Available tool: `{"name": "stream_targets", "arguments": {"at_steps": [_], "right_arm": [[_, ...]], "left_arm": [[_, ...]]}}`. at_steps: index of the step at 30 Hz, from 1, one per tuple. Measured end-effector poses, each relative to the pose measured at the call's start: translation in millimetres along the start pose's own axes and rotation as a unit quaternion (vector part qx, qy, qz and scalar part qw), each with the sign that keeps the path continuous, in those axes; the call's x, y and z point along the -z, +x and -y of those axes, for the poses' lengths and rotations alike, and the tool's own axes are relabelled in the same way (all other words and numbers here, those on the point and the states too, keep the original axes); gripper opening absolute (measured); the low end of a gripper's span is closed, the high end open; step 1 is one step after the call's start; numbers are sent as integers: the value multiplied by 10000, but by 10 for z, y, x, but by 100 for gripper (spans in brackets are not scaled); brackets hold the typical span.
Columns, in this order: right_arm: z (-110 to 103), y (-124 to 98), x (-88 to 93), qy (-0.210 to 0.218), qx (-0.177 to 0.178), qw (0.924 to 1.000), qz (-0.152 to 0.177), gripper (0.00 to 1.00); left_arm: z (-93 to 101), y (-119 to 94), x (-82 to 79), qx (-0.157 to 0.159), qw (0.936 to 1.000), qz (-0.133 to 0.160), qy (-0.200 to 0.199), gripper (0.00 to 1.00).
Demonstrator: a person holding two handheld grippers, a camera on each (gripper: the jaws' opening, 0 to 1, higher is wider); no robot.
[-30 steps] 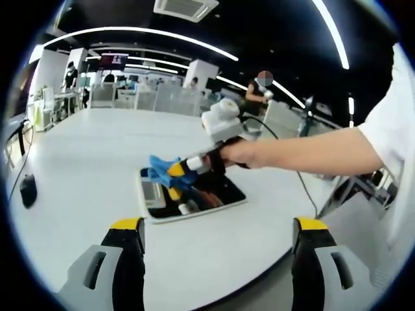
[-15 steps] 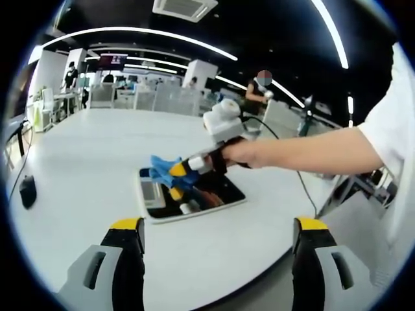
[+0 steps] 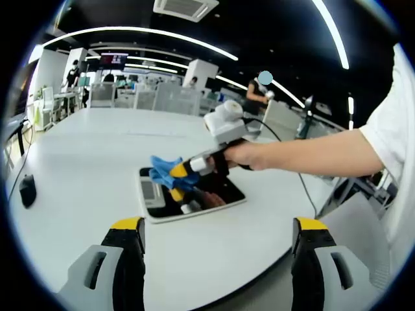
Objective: Wipe the mirror surface with the cleaning cloth until all visible marks leave the cleaned area.
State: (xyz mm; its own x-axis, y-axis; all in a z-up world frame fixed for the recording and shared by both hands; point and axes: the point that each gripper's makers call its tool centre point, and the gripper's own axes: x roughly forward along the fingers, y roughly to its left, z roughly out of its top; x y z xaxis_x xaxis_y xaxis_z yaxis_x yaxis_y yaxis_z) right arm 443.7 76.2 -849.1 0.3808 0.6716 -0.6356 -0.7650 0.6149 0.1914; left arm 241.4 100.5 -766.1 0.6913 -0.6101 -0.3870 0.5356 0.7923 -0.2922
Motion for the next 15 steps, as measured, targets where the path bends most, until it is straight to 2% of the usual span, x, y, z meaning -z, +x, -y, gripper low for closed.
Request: {"name": "stream_targets", "arguments": {"at_steps": [15], "right_arm": [[-72, -30, 55, 56, -80, 9999, 45, 3]], "left_arm": [[5, 0, -8, 30, 10000, 13, -13, 94]]}}
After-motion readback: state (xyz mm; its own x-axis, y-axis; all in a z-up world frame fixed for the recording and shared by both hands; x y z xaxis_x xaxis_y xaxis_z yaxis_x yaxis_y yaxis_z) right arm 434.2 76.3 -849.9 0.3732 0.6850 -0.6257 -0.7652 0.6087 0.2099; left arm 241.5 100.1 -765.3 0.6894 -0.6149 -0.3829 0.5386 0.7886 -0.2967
